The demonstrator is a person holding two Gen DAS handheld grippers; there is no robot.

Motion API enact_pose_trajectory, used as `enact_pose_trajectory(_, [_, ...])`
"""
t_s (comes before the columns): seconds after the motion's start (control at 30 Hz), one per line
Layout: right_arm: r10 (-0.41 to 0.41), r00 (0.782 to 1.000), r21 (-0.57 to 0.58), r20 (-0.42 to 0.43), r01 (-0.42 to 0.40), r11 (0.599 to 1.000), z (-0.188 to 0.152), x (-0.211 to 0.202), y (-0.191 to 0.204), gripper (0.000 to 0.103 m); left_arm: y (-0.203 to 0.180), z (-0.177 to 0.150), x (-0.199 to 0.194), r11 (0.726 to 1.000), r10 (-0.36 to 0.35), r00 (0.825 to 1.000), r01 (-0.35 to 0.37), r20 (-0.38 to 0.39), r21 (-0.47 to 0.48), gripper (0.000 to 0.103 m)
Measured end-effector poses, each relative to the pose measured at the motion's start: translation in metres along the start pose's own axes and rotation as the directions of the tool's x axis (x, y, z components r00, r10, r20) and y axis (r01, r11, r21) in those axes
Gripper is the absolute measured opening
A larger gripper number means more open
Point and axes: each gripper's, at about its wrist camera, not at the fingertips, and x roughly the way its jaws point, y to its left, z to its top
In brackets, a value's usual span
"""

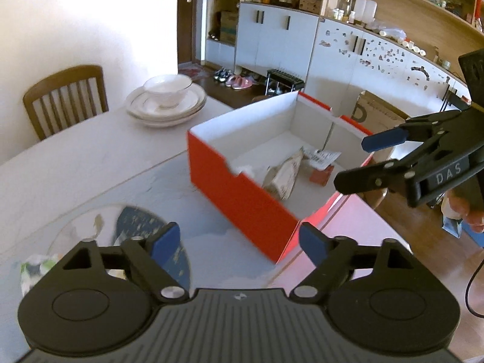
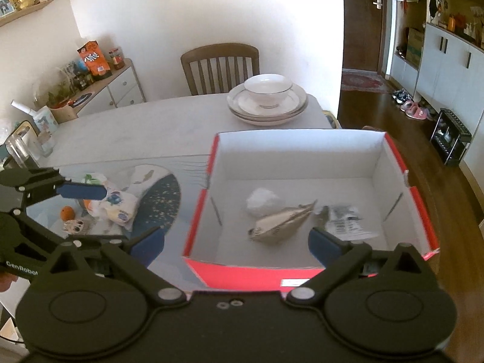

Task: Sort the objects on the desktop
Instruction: 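Withdraw both open tools from the box back over the table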

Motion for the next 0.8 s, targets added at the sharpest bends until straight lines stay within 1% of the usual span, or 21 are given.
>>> enact_pose_trajectory(0.17, [-0.001,1.000,-0.014,-0.003,0.001,1.000,-0.003,0.007,0.030,0.102,0.026,-0.023,-0.015,1.000,0.011,1.000,-0.011,0.002,-0.023,0.091])
enact_pose_trajectory(0.2, [-0.002,1.000,-0.018,-0.006,0.001,1.000,-0.004,0.010,0.037,0.102,0.033,-0.029,-0.019,1.000,0.013,1.000,-0.013,0.001,-0.029,0.093])
enact_pose_trajectory(0.23, [-0.002,1.000,-0.021,-0.008,0.001,1.000,-0.005,0.012,0.042,0.102,0.039,-0.035,-0.022,0.999,0.017,1.000,-0.017,-0.001,-0.033,0.100])
enact_pose_trajectory(0.27, [-0.001,1.000,-0.023,-0.011,0.000,1.000,-0.005,0.015,0.048,0.102,0.044,-0.040,-0.025,0.999,0.022,1.000,-0.022,0.000,-0.038,0.103])
enact_pose_trajectory(0.5, [0.003,1.000,-0.030,-0.023,-0.003,1.000,-0.007,0.033,0.088,0.102,0.082,-0.072,-0.040,0.995,0.040,0.999,-0.043,-0.029,-0.092,0.103])
enact_pose_trajectory(0.8, [-0.006,0.999,-0.048,-0.050,0.003,0.999,-0.003,0.069,0.130,0.102,0.114,-0.107,-0.046,0.993,0.087,0.994,-0.092,-0.066,-0.072,0.103])
